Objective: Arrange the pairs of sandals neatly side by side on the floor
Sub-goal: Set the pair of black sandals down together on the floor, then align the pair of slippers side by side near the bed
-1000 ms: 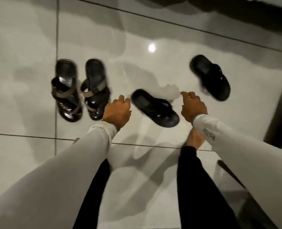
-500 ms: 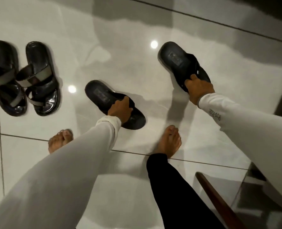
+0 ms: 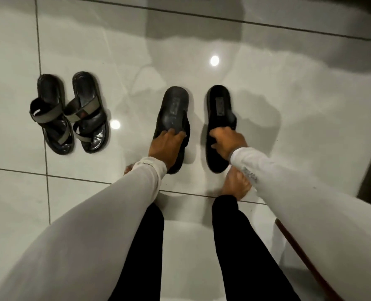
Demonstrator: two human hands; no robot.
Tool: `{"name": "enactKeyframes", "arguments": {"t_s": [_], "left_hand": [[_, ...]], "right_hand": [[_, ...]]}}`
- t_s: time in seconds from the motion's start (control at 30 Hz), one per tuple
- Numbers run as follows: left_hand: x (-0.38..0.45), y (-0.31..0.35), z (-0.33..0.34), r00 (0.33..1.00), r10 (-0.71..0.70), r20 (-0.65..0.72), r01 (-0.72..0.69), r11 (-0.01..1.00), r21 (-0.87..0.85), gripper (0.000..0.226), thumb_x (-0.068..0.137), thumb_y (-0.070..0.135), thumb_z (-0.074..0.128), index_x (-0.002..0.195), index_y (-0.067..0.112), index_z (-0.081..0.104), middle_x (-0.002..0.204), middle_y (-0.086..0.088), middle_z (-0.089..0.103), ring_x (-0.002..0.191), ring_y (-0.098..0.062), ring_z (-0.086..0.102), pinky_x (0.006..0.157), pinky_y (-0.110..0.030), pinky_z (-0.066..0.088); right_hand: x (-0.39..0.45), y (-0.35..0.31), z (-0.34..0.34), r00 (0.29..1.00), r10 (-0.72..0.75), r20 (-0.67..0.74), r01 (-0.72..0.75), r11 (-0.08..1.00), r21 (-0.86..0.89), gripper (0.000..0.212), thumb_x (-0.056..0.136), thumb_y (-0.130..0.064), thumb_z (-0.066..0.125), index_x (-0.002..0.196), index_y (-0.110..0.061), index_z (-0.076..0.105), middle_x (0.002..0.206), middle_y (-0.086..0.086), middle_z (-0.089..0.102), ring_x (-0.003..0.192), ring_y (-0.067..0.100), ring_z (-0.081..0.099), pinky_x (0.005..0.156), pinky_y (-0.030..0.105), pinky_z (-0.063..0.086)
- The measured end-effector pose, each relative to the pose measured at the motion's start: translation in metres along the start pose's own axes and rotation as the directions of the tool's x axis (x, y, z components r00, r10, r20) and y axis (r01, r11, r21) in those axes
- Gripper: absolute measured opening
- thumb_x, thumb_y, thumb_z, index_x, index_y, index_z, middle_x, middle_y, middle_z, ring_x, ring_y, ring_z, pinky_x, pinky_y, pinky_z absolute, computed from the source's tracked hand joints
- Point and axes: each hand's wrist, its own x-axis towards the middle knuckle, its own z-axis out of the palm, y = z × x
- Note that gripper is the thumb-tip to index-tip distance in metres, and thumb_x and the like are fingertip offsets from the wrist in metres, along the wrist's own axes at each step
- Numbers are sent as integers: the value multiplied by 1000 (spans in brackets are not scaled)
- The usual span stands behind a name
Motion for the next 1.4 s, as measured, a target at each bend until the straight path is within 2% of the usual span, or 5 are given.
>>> {"name": "enactKeyframes", "arguments": {"t_s": [0.2,0.47,0.77,1.2,1.4], "left_hand": [[-8,-15,25,997,48,64,-41,994,-99,44,95,21,58,137,14,49,129,-12,51,116,-35,57,89,-44,54],[-19,-64,2,995,92,42,-94,994,52,51,95,21,58,143,21,41,142,-14,42,118,-35,55,91,-45,55],[-32,-163,-45,984,-143,-108,156,980,122,50,94,29,60,138,14,42,138,-15,42,121,-35,49,93,-47,45],[-48,-396,-44,957,-259,-129,251,965,-81,70,84,4,63,146,16,32,138,-14,47,96,-44,65,74,-47,55],[-44,-392,-52,960,-278,-32,278,961,-19,46,86,6,64,129,10,49,123,-13,57,105,-39,64,76,-43,50]], "right_hand": [[-10,-42,40,989,81,-122,-49,968,245,37,89,-9,57,126,-17,56,114,9,64,102,34,66,90,46,55],[-38,-44,57,972,194,-134,-193,981,17,54,84,-10,67,135,-13,47,134,16,50,113,39,55,93,46,51],[6,-149,53,960,-96,-264,40,977,-209,80,84,-36,70,151,-16,31,146,15,43,124,37,50,96,47,44],[113,-376,84,958,-284,-48,282,958,-47,77,84,1,61,151,-20,29,158,9,28,119,43,56,98,50,51],[125,-394,75,967,-238,-91,213,952,-222,31,89,1,56,119,-7,60,122,17,58,102,43,65,80,44,54]]}}
